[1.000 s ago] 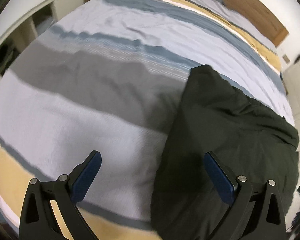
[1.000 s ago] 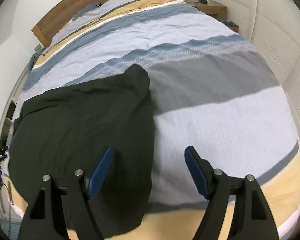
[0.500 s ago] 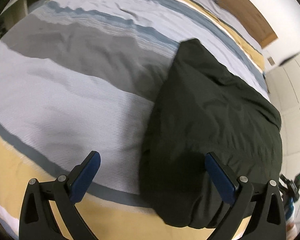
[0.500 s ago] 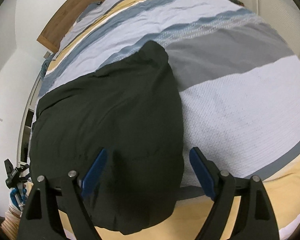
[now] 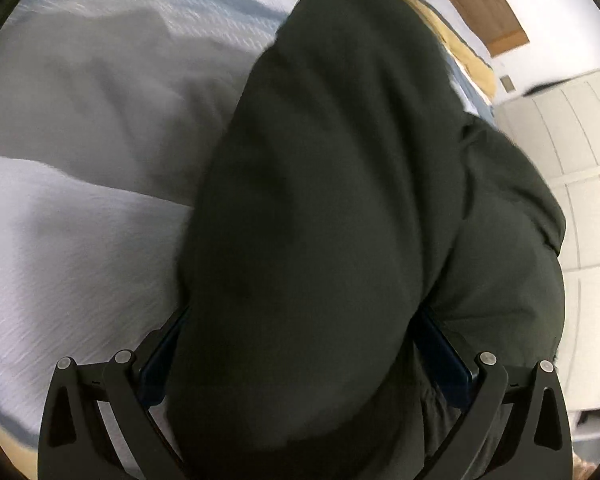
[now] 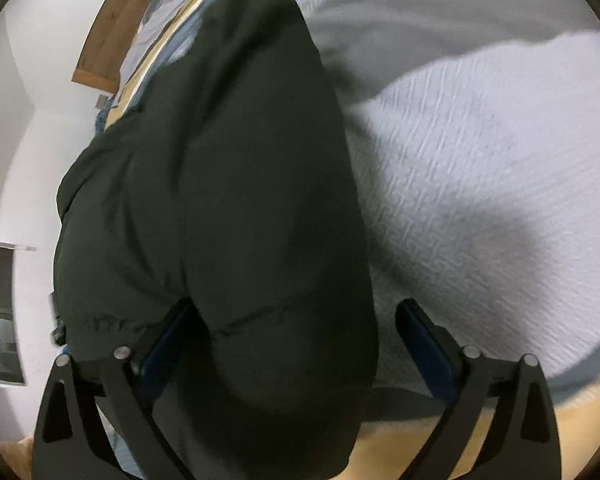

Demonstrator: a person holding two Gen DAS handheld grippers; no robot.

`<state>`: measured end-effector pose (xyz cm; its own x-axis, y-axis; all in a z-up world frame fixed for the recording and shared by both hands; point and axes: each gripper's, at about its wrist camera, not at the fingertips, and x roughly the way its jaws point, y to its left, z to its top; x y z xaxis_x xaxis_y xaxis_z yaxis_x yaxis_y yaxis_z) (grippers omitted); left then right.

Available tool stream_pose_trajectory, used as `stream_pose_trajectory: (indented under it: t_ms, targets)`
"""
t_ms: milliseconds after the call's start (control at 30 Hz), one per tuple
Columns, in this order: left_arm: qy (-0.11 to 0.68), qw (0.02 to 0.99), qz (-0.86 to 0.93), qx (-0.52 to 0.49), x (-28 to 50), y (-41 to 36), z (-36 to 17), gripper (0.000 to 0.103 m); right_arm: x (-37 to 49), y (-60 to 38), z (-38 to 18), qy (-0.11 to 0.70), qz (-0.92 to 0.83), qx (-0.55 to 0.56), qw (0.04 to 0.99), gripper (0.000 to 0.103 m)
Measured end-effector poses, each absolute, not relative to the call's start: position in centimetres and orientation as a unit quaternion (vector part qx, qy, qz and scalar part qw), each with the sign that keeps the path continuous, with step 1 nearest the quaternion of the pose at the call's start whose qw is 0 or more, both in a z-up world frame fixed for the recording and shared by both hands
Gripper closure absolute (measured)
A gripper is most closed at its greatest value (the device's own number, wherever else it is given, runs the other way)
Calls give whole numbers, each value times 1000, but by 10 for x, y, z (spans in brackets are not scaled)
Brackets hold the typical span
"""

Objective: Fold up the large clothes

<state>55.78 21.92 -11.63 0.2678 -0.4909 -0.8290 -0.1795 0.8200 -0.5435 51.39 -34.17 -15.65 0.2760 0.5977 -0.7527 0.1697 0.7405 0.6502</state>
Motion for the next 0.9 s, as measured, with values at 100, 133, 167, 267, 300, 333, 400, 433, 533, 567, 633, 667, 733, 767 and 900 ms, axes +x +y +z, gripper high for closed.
stream_pose_trajectory:
  t_ms: [100, 133, 167, 267, 300, 333, 400, 433, 533, 567, 633, 667, 733, 767, 900]
  targets:
    - [601, 725, -135, -306, 565, 220, -133, 1, 523, -339, -174, 586, 178, 345, 712, 0]
    - [602, 721, -141, -312, 565, 220, -137, 1, 525, -338, -178, 584, 187, 349, 709, 0]
    - [601, 715, -149, -325, 565, 223, -142, 1, 528, -336, -180, 583, 193, 352, 707, 0]
    - [592, 704, -162, -357, 563, 226, -146, 1, 535, -325, -182, 571, 227, 368, 698, 0]
    - [589, 701, -167, -365, 562, 226, -147, 1, 538, -319, -183, 568, 243, 375, 691, 0]
    - [587, 699, -170, -372, 562, 227, -147, 1, 541, -311, -183, 566, 258, 379, 685, 0]
    - [582, 689, -179, -394, 560, 226, -148, 1, 548, -299, -187, 563, 274, 380, 681, 0]
    - [580, 684, -182, -404, 558, 225, -148, 1, 550, -297, -190, 563, 275, 383, 679, 0]
    - [578, 681, -184, -410, 556, 221, -149, 1, 553, -296, -197, 564, 275, 389, 674, 0]
    - [579, 683, -180, -407, 555, 220, -149, 1, 553, -295, -197, 565, 273, 388, 675, 0]
    - [582, 687, -172, -399, 555, 216, -148, 1, 553, -291, -195, 565, 266, 382, 681, 0]
    - [584, 693, -164, -391, 555, 212, -146, 1, 553, -288, -195, 566, 259, 376, 687, 0]
    - [583, 706, -150, -374, 554, 204, -142, 1, 556, -281, -194, 568, 244, 375, 690, 0]
    - [582, 711, -145, -368, 553, 201, -140, 1, 558, -277, -194, 570, 238, 375, 691, 0]
    - [576, 721, -151, -354, 548, 187, -125, 33, 562, -267, -190, 567, 229, 374, 697, 0]
